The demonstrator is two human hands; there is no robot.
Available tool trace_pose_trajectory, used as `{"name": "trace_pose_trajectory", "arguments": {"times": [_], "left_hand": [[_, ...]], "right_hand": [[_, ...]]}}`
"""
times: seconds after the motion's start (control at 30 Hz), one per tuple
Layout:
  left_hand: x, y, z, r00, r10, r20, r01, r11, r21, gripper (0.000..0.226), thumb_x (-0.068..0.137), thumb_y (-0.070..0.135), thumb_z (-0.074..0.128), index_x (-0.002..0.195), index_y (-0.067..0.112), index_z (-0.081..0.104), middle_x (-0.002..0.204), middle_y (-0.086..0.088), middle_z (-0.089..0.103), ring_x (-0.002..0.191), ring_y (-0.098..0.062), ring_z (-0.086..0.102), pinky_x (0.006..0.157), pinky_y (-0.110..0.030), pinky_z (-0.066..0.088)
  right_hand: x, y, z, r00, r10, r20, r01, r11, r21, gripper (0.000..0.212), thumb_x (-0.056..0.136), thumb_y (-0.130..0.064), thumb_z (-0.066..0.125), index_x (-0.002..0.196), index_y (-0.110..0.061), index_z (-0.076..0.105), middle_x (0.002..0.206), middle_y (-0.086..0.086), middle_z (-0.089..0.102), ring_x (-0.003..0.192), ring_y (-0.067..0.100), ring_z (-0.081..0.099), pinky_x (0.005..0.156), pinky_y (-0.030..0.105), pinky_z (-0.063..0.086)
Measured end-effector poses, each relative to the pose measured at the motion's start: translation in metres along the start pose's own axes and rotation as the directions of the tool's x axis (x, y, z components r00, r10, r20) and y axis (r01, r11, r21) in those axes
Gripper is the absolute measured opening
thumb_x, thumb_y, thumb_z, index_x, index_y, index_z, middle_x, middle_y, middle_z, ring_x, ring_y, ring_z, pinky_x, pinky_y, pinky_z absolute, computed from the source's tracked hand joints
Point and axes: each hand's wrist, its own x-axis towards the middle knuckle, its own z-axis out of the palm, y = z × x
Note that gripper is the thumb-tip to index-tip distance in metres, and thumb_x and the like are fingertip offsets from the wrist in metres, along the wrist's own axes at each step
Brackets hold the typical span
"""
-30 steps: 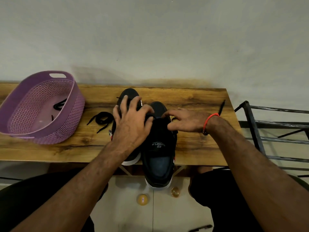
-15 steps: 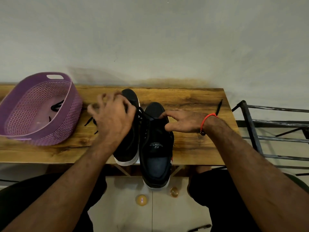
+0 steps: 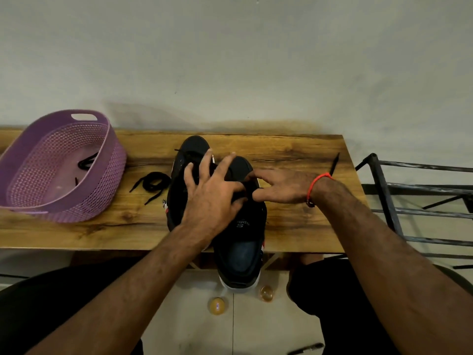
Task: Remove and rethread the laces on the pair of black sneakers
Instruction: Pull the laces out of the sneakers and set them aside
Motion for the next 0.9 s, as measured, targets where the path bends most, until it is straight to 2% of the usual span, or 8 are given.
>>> {"name": "trace_pose_trajectory", "arguments": {"times": [0.17,0.3,0.37,0.5,0.6,0.73,0.8,0.9], "left_hand": [[0.009,-0.021,-0.011,0.994,-0.094,-0.053,0.088,0.991,-0.104,0.014,0.093,0.047,0.063,0.1,0.039,0.072,0.166,0.009,0.02,0.154,-0.029,-0.007,0.118,-0.065,0.0],[0.003,-0.006,-0.005,0.999,-0.041,0.022,0.043,0.994,-0.099,0.029,0.09,0.055,0.063,0.117,0.044,0.068,0.168,0.006,0.012,0.154,-0.03,-0.012,0.119,-0.065,-0.006],[-0.001,0.008,0.003,0.999,-0.021,0.043,0.025,0.997,-0.073,0.034,0.092,0.052,0.062,0.124,0.042,0.066,0.169,0.004,0.009,0.154,-0.032,-0.014,0.12,-0.065,-0.006],[0.002,0.011,0.003,0.999,-0.047,-0.018,0.045,0.996,-0.078,0.024,0.093,0.051,0.062,0.113,0.042,0.072,0.167,0.007,0.019,0.154,-0.032,-0.007,0.12,-0.063,-0.004],[0.009,-0.011,-0.009,0.985,-0.147,-0.088,0.141,0.988,-0.065,0.018,0.088,0.053,0.067,0.099,0.042,0.075,0.16,0.011,0.032,0.153,-0.03,0.005,0.119,-0.064,0.005],[0.015,-0.051,-0.03,0.887,-0.365,-0.282,0.318,0.927,-0.199,0.016,0.085,0.043,0.068,0.09,0.03,0.072,0.149,0.007,0.049,0.146,-0.031,0.026,0.116,-0.062,0.018],[0.016,-0.051,-0.031,0.898,-0.328,-0.292,0.276,0.939,-0.205,0.018,0.085,0.045,0.069,0.097,0.033,0.073,0.153,0.004,0.044,0.148,-0.032,0.023,0.116,-0.064,0.016],[0.012,-0.024,-0.016,0.98,-0.074,-0.183,0.06,0.995,-0.076,0.033,0.085,0.052,0.071,0.117,0.043,0.07,0.166,0.001,0.02,0.154,-0.034,0.003,0.118,-0.068,0.004]], "right_hand": [[-0.002,-0.001,-0.001,1.0,0.001,-0.006,-0.001,1.0,-0.009,0.056,0.095,-0.04,0.055,0.147,-0.032,0.037,0.149,-0.001,0.042,0.117,0.013,0.039,0.091,0.031,0.034],[-0.002,-0.003,-0.001,1.0,-0.008,0.008,0.008,1.0,0.009,0.054,0.096,-0.04,0.055,0.146,-0.03,0.038,0.147,0.001,0.044,0.118,0.013,0.042,0.091,0.03,0.037],[-0.003,-0.003,0.0,1.0,-0.007,0.014,0.007,1.0,0.001,0.055,0.096,-0.041,0.055,0.147,-0.03,0.038,0.147,0.002,0.044,0.123,0.016,0.044,0.095,0.032,0.039],[-0.007,-0.003,-0.001,1.0,-0.005,0.024,0.005,1.0,-0.007,0.056,0.096,-0.039,0.055,0.148,-0.03,0.036,0.148,0.002,0.043,0.125,0.018,0.044,0.097,0.032,0.038],[-0.008,-0.003,-0.002,1.0,-0.001,0.025,0.001,1.0,-0.012,0.057,0.096,-0.04,0.054,0.149,-0.031,0.035,0.149,0.001,0.041,0.121,0.016,0.041,0.092,0.031,0.034],[-0.008,-0.002,-0.003,1.0,0.003,0.028,-0.002,1.0,-0.026,0.056,0.095,-0.042,0.055,0.147,-0.033,0.037,0.145,0.0,0.043,0.117,0.015,0.043,0.09,0.032,0.035],[-0.007,-0.002,-0.003,1.0,0.002,0.029,-0.001,1.0,-0.021,0.055,0.095,-0.043,0.056,0.146,-0.033,0.038,0.143,-0.001,0.045,0.116,0.015,0.045,0.089,0.031,0.036],[-0.006,-0.003,-0.003,0.999,0.005,0.036,-0.005,1.0,0.003,0.059,0.095,-0.042,0.056,0.148,-0.032,0.036,0.145,0.0,0.046,0.123,0.018,0.046,0.093,0.033,0.038]]}}
